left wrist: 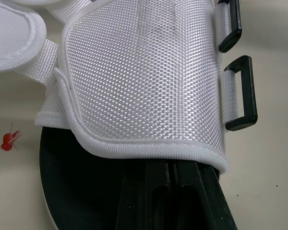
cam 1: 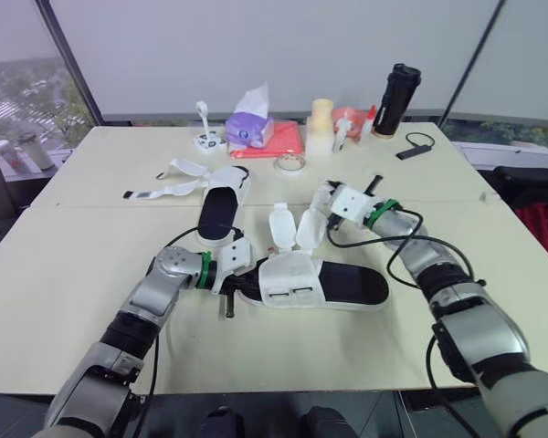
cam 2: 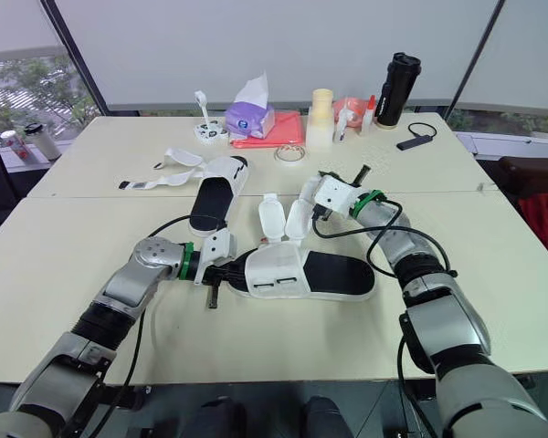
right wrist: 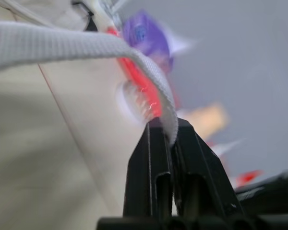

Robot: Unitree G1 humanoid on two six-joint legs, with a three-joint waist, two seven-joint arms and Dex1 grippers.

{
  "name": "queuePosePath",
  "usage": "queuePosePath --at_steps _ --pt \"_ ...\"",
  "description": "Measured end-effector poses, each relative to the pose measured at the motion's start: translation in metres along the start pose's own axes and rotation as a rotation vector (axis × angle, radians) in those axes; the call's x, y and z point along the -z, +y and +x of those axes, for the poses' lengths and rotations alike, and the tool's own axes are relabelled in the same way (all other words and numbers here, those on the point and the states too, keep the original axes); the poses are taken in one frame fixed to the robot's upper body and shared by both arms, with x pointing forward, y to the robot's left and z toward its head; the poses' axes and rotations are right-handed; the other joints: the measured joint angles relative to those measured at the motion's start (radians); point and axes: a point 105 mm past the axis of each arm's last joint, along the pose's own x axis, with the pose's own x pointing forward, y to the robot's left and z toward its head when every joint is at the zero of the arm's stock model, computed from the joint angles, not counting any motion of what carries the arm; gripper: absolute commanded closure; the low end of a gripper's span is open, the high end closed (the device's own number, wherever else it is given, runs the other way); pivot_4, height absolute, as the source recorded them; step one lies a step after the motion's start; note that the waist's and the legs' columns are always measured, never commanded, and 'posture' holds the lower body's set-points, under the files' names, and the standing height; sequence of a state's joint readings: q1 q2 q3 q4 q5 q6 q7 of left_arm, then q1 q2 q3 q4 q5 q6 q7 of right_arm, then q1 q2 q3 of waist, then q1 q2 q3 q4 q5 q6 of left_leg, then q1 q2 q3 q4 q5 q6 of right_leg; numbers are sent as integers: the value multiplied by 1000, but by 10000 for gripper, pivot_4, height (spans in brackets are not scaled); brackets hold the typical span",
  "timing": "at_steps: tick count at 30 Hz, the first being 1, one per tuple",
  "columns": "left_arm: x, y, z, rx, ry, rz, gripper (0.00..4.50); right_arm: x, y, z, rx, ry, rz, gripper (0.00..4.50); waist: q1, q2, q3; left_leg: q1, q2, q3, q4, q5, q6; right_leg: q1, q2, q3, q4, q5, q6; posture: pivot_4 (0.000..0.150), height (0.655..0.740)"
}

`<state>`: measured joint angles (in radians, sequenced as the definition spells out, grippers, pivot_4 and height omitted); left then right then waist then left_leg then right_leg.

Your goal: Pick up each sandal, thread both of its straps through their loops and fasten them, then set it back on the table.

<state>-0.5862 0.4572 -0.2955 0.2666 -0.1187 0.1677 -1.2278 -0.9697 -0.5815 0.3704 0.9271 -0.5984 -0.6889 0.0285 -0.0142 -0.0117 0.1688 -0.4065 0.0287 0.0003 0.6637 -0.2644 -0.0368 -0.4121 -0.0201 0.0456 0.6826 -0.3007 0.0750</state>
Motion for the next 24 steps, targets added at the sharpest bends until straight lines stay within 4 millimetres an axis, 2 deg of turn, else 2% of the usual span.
queuePosePath --at_steps 2,4,7,9,11,14,18,19,20,24 --pt "0 0 0 -4 -3 -4 45000 -37 -12 -6 16 -235 -397 44301 -1 2 -2 -2 -2 1 0 0 -1 -5 0 2 2 0 1 1500 7400" --pt "-1 0 2 -5 -9 -10 45000 -70 -16 -14 96 -425 -584 44301 -1 2 -2 -2 -2 1 -1 2 -3 -5 2 3 2 -1 0 1500 7400" --pt "-1 0 4 -6 -14 -32 45000 -108 2 -39 179 -679 -666 44301 3 2 -2 -2 -3 1 -1 2 -3 -3 3 4 1 -1 0 1500 7400" --pt "-1 1 3 -8 -17 -47 45000 -117 21 -54 161 -775 -667 44301 0 2 -2 -2 -3 2 -1 1 -2 -3 3 6 1 -1 0 1500 7400" --pt "-1 1 2 -9 -18 -59 45000 -117 32 -64 133 -813 -677 44301 -1 2 -2 -2 -3 2 -1 1 -2 -3 3 6 1 -1 0 1500 7400" --pt "0 1 1 -6 -18 -73 45000 -117 31 -66 153 -824 -694 35637 -3 2 -2 -1 -2 2 -1 1 -1 -3 4 6 1 -1 0 1500 7400" --pt "-2 1 2 -4 -20 -83 45000 -119 25 -65 198 -809 -716 16340 -1 2 -2 -1 -2 2 -1 1 -1 -2 3 6 1 -1 0 1500 7400" --pt "-2 1 2 -4 -21 -84 45000 -121 25 -68 207 -815 -729 10032 0 2 -2 -1 -2 1 -1 1 -1 -2 3 6 0 -1 0 1500 7400" --pt "-2 1 2 -3 -22 -91 45000 -123 26 -72 207 -826 -743 5887 1 2 -2 -1 -2 1 -1 1 -1 -2 3 6 0 -1 0 1500 7400" --pt "-2 0 1 0 -25 -113 45000 -122 31 -83 179 -833 -753 5887 -1 2 -2 -1 -2 1 -1 1 -1 -2 3 6 0 -1 0 1500 7400"
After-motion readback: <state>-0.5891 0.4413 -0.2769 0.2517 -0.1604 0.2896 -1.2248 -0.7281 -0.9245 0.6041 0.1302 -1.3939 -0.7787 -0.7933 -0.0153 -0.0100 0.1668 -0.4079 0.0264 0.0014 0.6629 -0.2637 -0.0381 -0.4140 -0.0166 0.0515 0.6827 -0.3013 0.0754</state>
